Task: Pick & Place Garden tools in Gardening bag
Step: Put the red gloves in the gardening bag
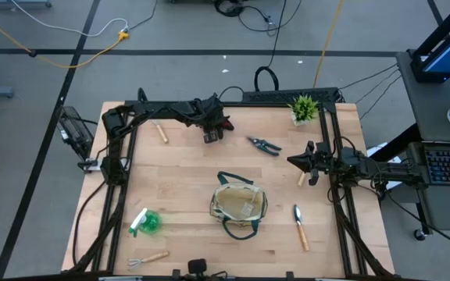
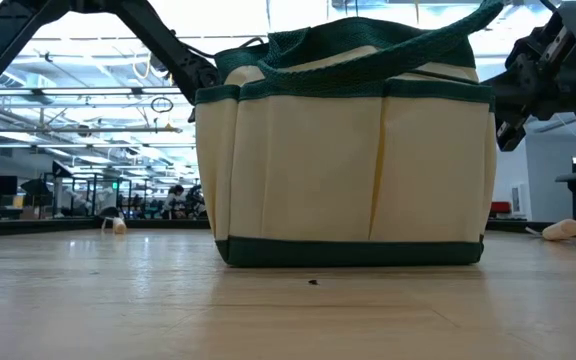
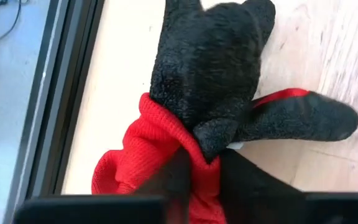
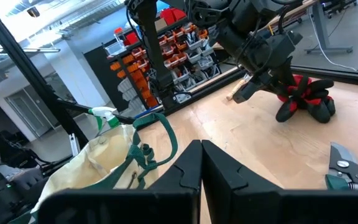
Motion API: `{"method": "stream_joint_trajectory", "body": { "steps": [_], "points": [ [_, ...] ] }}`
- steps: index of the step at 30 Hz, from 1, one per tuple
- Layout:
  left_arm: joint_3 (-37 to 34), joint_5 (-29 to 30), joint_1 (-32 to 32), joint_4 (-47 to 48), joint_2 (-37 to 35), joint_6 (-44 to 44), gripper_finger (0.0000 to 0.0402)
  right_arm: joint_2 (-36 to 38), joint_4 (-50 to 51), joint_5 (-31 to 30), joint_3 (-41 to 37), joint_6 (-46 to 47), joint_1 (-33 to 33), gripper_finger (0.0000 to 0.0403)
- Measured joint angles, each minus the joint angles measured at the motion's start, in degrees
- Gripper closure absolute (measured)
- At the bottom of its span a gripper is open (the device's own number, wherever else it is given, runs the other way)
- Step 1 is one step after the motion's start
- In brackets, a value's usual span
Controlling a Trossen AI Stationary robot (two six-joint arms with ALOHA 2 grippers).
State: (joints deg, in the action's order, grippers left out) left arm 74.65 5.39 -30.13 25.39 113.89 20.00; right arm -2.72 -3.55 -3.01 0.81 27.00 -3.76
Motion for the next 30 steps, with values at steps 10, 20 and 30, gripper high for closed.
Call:
{"method": "stream_joint_trajectory", "body": {
  "steps": [10,20,30],
  "points": [
    [-0.22,0.66,0.00,0.35,-1.63,-4.06,0.0373,0.00,0.01,0.02,0.00,2.26,0.00,0.0403],
    [-0.31,-0.11,0.36,3.20,-11.95,-6.71,0.0374,0.00,0.02,0.04,-0.01,2.49,0.01,0.0403],
    [-0.17,-22.85,6.66,1.00,-29.32,-23.61,0.0374,0.00,0.03,0.02,0.01,2.34,-0.01,0.0403]
  ]
}}
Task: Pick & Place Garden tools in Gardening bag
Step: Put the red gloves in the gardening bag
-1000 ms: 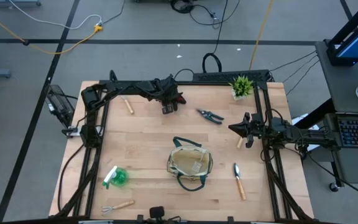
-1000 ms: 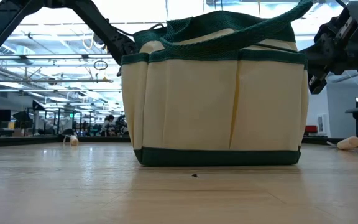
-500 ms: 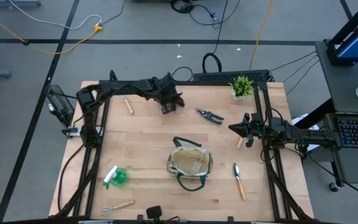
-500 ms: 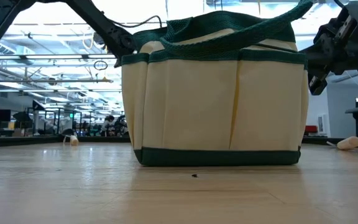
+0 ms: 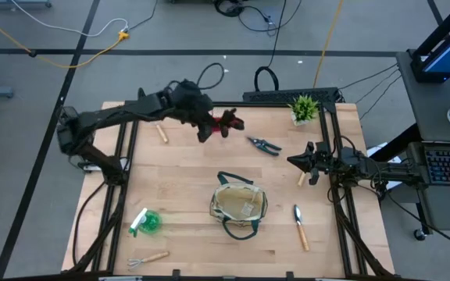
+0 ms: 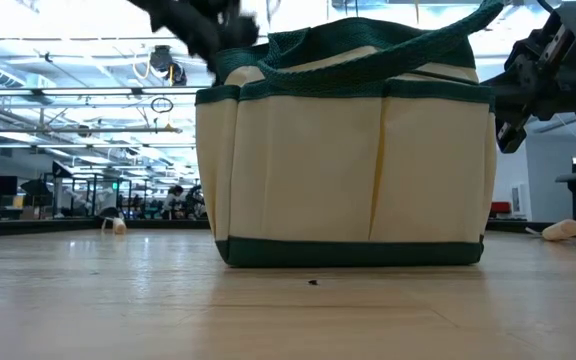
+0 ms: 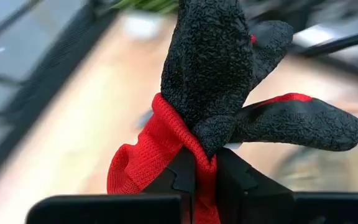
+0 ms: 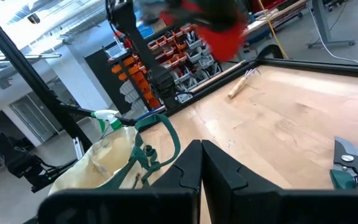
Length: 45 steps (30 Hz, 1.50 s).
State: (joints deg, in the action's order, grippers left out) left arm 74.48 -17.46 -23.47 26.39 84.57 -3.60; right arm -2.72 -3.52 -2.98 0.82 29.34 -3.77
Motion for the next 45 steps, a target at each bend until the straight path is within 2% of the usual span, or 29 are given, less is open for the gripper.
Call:
{"method": "stream_joint_trajectory", "body": {
  "steps": [4,10,15,21,26,33,38,45],
  "points": [
    [0.00,-1.11,6.97,-2.68,-3.07,-7.50,0.0374,0.00,0.02,0.00,-0.02,0.00,0.01,0.0403],
    [0.00,-1.06,16.90,-12.15,-2.87,-22.37,0.0374,0.00,0.16,0.02,0.00,-0.11,0.00,0.0403],
    [0.09,-0.02,23.39,-18.97,-0.49,-27.29,0.0374,0.02,0.19,0.01,-0.01,-0.22,0.02,0.0403],
    [0.07,2.87,28.82,-19.22,3.09,-32.34,0.0374,-0.17,0.32,0.04,-0.02,-0.22,0.00,0.0403],
    [0.03,1.35,31.74,-23.03,6.34,-32.98,0.0374,-0.79,0.53,0.09,-0.01,-0.22,0.00,0.0403],
    [0.04,0.96,32.68,-21.63,10.66,-32.42,0.0375,-1.19,0.62,0.12,0.00,-0.07,0.01,0.0403],
    [0.04,1.07,32.58,-16.69,12.87,-31.50,0.0375,-1.22,0.67,0.11,-0.02,-0.04,0.02,0.0403],
    [0.04,5.42,32.60,-7.14,12.72,-31.92,0.0375,-1.22,0.71,0.17,0.00,-0.02,0.02,0.0403]
  ]
}}
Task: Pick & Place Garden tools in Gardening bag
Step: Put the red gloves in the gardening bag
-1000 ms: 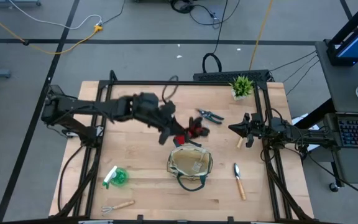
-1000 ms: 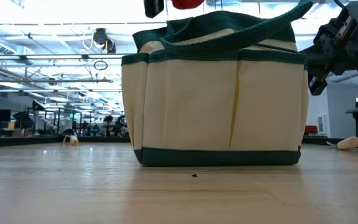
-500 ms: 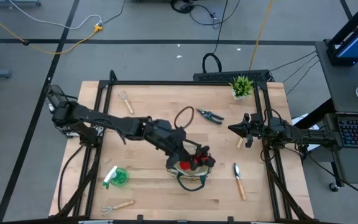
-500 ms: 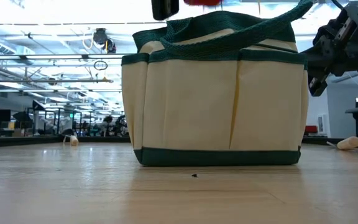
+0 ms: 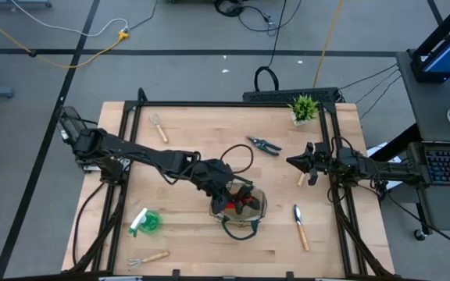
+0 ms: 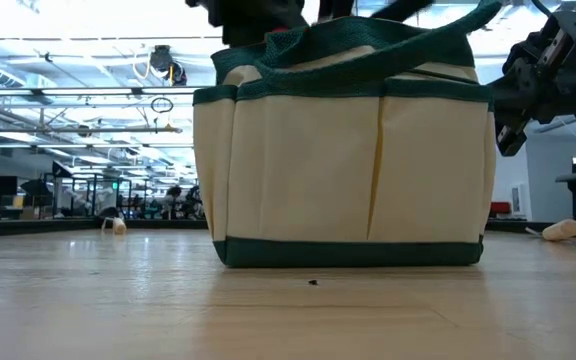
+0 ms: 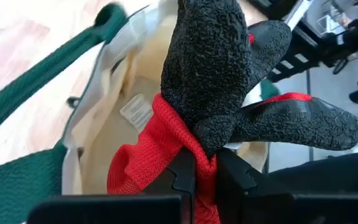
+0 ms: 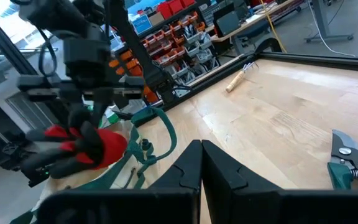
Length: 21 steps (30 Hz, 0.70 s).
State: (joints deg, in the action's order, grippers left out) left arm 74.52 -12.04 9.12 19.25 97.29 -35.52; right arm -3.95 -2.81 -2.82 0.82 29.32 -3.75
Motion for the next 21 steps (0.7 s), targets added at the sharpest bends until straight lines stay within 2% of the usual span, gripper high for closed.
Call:
{"method": "stream_joint_trajectory", "body": {
  "steps": [8,21],
  "points": [
    [0.00,4.05,0.32,0.70,-0.10,-0.73,0.0375,0.00,0.04,-0.03,0.00,0.01,0.00,0.0403],
    [0.07,3.40,0.44,2.01,0.96,2.66,0.0375,0.00,0.06,-0.06,-0.02,0.04,0.00,0.0403]
  ]
}}
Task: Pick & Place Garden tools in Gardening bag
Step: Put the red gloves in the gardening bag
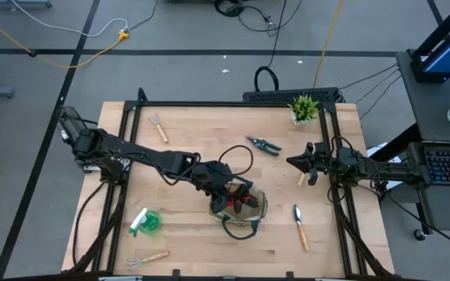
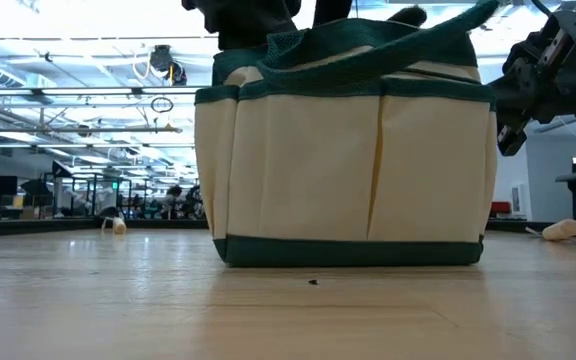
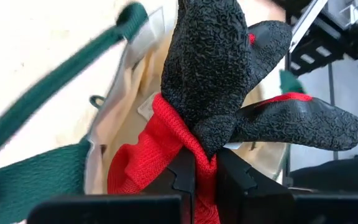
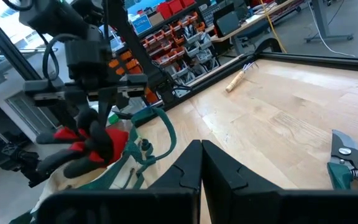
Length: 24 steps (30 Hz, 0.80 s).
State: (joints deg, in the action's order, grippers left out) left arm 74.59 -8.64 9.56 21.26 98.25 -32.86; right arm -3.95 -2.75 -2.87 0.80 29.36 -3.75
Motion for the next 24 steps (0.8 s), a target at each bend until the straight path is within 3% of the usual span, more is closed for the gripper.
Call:
{"method": "stream_joint_trajectory", "body": {
  "steps": [14,24],
  "points": [
    [0.04,-3.55,-1.30,-2.27,8.55,0.61,0.0374,0.04,-0.08,-0.04,0.02,0.00,0.00,0.0403],
    [-0.02,-3.15,-1.50,-5.13,8.62,0.64,0.0309,0.02,-0.15,-0.04,0.00,0.00,0.00,0.0403]
  ]
}}
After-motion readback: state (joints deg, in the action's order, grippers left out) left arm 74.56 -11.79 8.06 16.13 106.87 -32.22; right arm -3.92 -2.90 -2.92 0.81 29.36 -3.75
